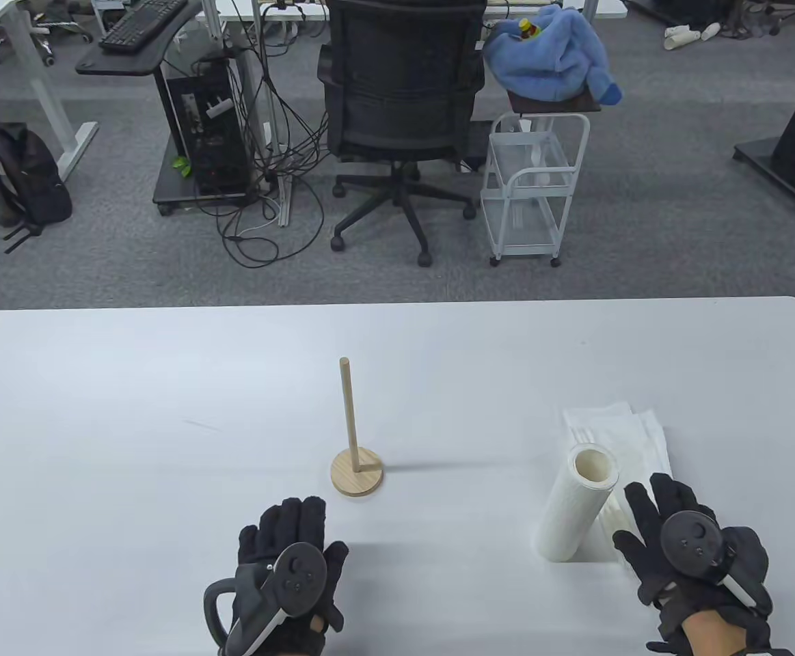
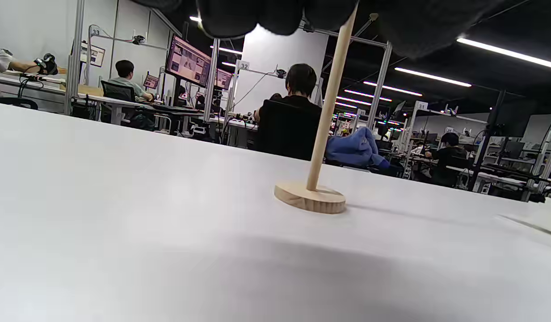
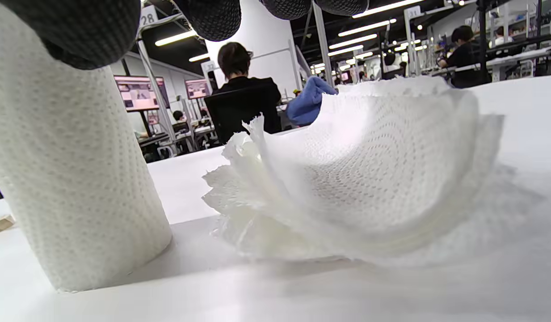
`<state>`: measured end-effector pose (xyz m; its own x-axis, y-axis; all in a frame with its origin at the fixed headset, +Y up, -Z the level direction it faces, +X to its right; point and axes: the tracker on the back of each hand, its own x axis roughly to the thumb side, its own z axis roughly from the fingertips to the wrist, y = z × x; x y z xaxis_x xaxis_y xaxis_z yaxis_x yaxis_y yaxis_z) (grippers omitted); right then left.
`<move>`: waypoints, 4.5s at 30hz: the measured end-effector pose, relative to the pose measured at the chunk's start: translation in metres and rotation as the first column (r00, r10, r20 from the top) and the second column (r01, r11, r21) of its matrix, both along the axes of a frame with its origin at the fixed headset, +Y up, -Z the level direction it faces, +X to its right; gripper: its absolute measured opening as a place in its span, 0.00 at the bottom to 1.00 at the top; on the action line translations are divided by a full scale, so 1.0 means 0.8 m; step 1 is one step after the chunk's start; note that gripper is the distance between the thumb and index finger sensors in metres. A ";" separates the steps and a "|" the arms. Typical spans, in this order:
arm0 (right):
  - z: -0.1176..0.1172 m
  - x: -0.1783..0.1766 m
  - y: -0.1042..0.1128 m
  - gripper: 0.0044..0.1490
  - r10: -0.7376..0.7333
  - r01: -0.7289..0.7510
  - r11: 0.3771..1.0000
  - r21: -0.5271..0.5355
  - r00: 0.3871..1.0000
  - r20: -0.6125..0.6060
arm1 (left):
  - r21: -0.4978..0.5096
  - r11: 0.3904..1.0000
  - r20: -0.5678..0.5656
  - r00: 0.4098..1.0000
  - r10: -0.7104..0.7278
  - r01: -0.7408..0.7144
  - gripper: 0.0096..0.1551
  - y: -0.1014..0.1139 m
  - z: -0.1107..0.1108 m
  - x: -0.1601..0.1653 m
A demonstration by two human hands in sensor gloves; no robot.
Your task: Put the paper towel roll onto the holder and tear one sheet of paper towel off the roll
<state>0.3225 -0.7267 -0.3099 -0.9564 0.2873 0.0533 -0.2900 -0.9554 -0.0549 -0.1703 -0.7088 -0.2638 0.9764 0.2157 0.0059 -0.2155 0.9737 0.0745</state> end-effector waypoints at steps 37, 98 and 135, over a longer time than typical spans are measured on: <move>0.004 0.018 0.008 0.45 -0.179 0.177 0.982 0.062 0.984 0.023 | -0.001 0.943 -0.235 0.917 0.323 -0.333 0.48 0.030 -0.183 0.009; 0.006 0.022 0.009 0.44 -0.233 0.232 0.972 0.037 0.972 0.031 | -0.011 0.970 0.092 0.965 0.244 -0.244 0.49 0.042 -0.112 0.104; 0.025 -0.078 0.089 0.44 -0.152 0.222 0.907 0.358 0.965 -0.213 | -0.053 0.964 0.045 0.964 0.262 -0.259 0.50 -0.004 -0.026 -0.005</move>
<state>0.2604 -0.6558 -0.2897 -0.8518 0.3853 0.3550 -0.4997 -0.8010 -0.3298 -0.1743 -0.7117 -0.2843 0.8851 0.4638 0.0383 -0.4645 0.8855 0.0130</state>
